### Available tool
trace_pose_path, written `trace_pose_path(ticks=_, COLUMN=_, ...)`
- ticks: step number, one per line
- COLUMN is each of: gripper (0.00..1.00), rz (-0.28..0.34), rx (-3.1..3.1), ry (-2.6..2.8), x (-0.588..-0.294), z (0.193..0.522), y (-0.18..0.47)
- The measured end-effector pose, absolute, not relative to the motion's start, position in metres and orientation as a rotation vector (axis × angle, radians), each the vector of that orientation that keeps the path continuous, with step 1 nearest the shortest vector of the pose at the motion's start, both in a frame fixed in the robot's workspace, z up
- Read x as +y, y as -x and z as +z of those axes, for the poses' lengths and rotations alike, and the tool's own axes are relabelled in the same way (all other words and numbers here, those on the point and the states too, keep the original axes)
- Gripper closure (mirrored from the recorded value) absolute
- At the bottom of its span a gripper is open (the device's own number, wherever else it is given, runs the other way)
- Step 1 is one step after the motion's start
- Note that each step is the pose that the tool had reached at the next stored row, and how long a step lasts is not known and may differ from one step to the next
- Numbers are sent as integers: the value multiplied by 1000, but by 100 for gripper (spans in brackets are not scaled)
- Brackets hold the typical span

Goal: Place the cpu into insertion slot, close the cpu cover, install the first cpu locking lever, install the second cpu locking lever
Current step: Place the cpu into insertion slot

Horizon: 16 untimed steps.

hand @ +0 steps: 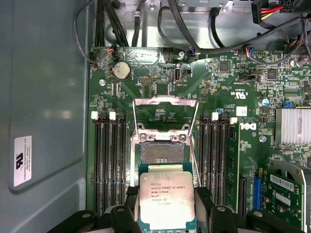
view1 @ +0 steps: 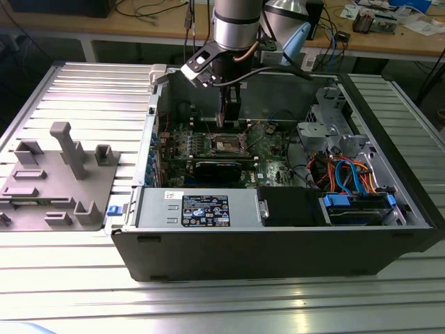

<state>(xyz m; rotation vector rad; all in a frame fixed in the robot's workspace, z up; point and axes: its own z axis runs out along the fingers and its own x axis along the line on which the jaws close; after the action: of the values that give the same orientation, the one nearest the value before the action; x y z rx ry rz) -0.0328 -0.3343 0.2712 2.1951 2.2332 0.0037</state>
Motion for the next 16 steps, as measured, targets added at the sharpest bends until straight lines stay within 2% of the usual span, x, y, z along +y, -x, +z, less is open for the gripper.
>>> trace_pose_path(ticks=16, gripper=46, rz=4, rx=2233, ry=-2195, x=-334, z=259, y=33)
